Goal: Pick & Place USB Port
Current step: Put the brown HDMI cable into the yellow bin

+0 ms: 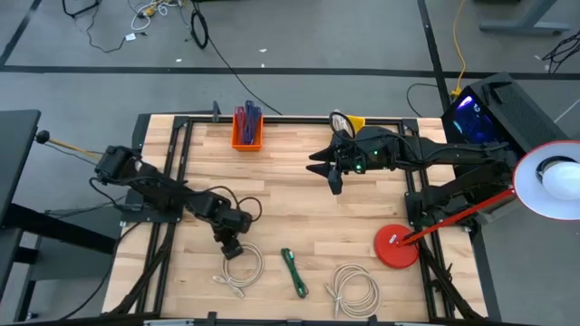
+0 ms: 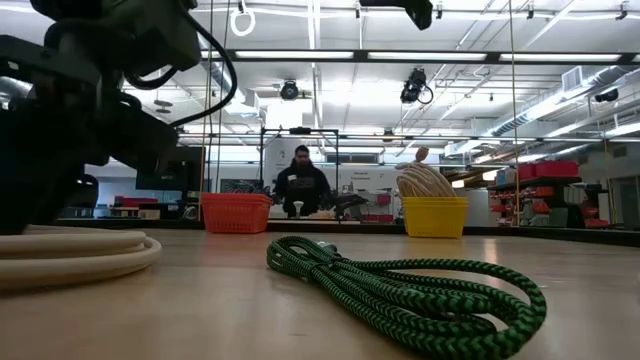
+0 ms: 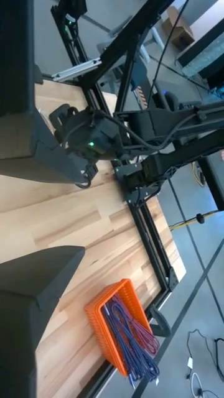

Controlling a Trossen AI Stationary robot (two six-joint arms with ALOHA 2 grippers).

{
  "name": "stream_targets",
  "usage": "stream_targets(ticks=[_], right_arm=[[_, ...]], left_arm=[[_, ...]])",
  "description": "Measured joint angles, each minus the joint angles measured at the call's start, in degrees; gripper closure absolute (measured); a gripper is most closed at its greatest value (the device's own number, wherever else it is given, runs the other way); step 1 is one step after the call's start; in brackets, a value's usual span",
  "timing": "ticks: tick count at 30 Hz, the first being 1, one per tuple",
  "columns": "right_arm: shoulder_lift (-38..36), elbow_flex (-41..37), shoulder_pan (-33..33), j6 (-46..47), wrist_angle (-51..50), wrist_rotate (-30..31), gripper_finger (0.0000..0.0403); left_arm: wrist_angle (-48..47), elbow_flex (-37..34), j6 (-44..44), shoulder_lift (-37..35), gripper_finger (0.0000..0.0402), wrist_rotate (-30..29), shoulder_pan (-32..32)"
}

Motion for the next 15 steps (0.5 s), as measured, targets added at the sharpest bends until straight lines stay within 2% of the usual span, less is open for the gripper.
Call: stream_targets(ticks=[2,4,6,8,9,15], right_arm=[[0.0,0.0,0.0,0.0,0.0,0.0,0.0230],[0.0,0.0,0.0,-0.3,0.0,0.0,0.0230],[0.0,0.0,0.0,-0.4,-0.1,0.0,0.0230],[0.0,0.0,0.0,-0.6,-0.1,0.0,0.0230],[0.0,0.0,0.0,-0.8,-0.1,0.0,0.0230],[0.0,0.0,-0.1,-1.6,-0.2,0.0,0.0230]], left_arm=[[0.5,0.2,-1.3,0.8,0.0224,-0.4,0.0],[0.1,0.2,-1.3,0.9,0.0247,-1.5,0.0],[-0.4,0.1,-0.9,0.9,0.0295,-3.1,0.0],[-0.2,0.0,0.0,0.8,0.0360,-3.0,0.1],[0.0,0.0,0.0,0.8,0.0372,-2.9,0.1],[1.0,0.2,-2.9,0.0,0.0372,-4.4,0.2]])
